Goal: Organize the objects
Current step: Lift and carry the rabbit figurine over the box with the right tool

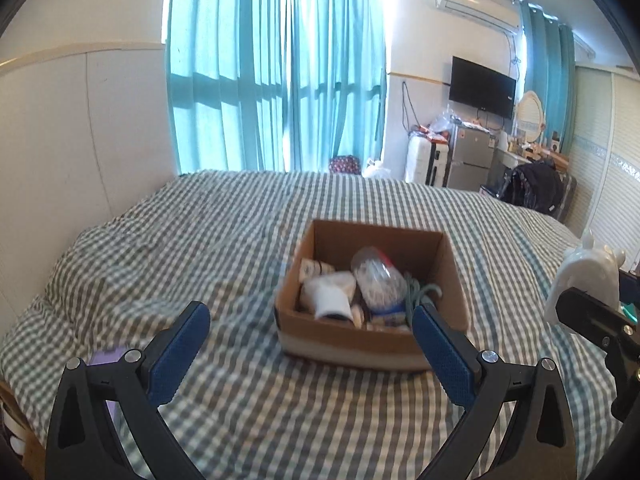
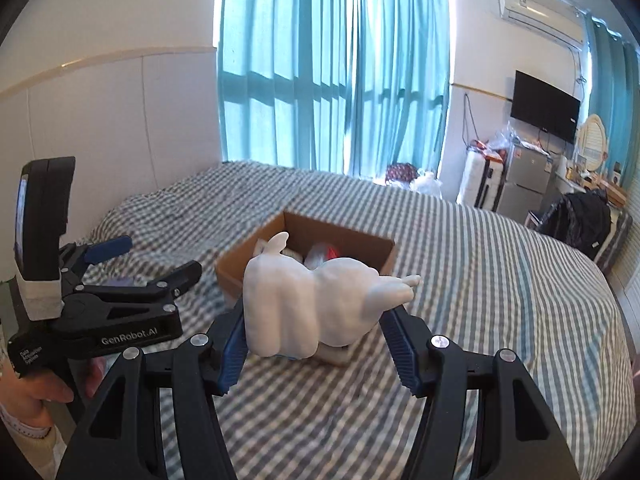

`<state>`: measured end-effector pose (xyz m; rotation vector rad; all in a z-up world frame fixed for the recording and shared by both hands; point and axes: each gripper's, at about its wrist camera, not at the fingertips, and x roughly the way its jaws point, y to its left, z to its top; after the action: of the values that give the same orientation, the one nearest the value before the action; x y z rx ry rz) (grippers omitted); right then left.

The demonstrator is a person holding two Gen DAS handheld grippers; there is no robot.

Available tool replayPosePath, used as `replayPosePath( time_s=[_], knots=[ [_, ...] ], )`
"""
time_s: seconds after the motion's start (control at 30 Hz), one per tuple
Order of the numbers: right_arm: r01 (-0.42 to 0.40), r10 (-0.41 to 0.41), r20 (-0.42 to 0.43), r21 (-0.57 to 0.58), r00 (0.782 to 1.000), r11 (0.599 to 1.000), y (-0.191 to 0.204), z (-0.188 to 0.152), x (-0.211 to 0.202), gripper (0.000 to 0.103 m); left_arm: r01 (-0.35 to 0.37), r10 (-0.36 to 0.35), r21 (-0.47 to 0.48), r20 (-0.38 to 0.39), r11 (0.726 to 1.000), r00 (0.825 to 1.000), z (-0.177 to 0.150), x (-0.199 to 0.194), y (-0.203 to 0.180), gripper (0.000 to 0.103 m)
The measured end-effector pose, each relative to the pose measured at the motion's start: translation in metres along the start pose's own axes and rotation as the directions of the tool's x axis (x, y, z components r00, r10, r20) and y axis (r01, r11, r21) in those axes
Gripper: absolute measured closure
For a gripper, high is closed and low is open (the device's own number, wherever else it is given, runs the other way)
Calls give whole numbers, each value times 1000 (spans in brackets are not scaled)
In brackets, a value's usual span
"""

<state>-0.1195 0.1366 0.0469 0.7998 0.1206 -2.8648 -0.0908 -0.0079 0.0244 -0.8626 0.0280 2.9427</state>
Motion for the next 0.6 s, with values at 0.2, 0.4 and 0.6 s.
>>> replayPosePath(
  time_s=[0.2,0.4,0.6],
  knots=[
    [-2,3,39,-8,999,1000,-2,33,33,42,-14,14,11,3,1000,1000,28,29,3,0],
    [-15,15,22,3,1000,1000,-10,51,84,42,-43,43,2,-9,999,999,47,71,6,0],
    [-18,18,-22,13,1000,1000,-19,61,146,42,-45,46,8,-33,999,998,51,116,2,0]
  ],
)
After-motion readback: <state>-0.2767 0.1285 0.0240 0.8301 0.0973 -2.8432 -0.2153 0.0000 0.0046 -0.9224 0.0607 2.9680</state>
